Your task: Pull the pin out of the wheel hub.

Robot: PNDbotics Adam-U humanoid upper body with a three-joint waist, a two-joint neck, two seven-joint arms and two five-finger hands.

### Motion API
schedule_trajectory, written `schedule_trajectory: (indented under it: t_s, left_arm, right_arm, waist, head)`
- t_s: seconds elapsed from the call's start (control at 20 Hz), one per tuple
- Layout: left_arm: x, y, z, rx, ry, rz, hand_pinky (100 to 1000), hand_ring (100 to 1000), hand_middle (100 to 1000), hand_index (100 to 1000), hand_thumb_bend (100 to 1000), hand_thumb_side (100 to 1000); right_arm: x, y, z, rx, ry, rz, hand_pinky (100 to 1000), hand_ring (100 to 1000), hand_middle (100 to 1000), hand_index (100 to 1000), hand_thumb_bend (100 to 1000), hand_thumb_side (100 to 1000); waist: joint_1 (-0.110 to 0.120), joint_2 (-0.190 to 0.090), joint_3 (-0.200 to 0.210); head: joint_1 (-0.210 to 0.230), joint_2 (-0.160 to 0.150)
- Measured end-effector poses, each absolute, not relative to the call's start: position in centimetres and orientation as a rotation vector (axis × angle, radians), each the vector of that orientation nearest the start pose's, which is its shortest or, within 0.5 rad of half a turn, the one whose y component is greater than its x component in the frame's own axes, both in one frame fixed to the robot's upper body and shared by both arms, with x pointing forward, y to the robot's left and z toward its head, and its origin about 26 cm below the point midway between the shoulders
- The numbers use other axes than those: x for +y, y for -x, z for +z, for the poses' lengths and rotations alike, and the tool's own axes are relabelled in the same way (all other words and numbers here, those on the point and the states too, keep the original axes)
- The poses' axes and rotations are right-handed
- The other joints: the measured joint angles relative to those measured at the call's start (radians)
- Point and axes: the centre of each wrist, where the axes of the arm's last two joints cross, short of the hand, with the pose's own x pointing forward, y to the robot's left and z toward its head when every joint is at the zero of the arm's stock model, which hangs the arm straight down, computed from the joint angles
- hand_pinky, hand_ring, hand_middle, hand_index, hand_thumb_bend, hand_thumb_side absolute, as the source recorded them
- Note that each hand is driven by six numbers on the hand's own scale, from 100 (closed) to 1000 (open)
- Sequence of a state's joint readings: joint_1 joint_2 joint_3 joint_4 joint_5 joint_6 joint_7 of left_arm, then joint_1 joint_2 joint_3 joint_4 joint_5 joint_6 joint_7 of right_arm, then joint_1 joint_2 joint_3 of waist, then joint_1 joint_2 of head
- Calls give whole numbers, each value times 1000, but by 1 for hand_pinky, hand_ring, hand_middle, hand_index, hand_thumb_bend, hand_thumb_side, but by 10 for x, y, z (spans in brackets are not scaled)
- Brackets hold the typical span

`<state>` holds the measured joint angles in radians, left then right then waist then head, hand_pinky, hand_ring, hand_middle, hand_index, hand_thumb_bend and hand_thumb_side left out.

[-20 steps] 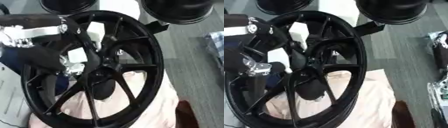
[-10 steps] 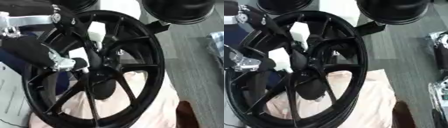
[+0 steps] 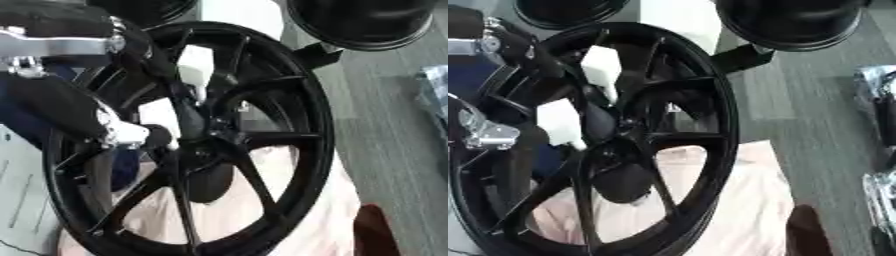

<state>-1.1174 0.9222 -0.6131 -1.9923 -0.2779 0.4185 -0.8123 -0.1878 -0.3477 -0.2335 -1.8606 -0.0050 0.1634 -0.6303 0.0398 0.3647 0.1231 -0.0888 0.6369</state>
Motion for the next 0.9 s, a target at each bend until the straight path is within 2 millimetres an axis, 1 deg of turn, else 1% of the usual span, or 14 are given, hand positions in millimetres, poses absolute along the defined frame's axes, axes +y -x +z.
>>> schedule_trajectory:
  t_s: [0.2, 0.35, 0.45, 0.9]
  left_arm:
    - [161, -281, 363, -1438, -703, -1964, 759, 702, 760, 889, 470, 715]
    - [161, -281, 362, -1441, -716, -1951, 760, 707, 763, 890, 479, 720]
    - [160, -282, 360, -1436, -724, -1946, 762, 715, 769, 891, 485, 728]
    - [160, -294, 354, -1399, -726, -1931, 763, 728, 774, 886, 489, 721]
  right_arm:
    - [-344, -298, 162, -1922, 833, -486, 696, 793, 567, 649, 100, 543]
    - [-344, -298, 162, -1921, 833, -489, 696, 793, 567, 650, 100, 544]
    - [-344, -298, 162, -1920, 833, -490, 696, 793, 567, 650, 100, 543]
    - [-342, -299, 163, -1924, 825, -499, 697, 793, 567, 650, 100, 542]
  waist:
    - [-3, 11, -1]
    - [-6, 16, -3]
    - [-6, 19, -5]
    - [-11, 26, -7]
  head:
    - [6, -7]
    - [9, -8]
    - [12, -14]
    - [23, -21]
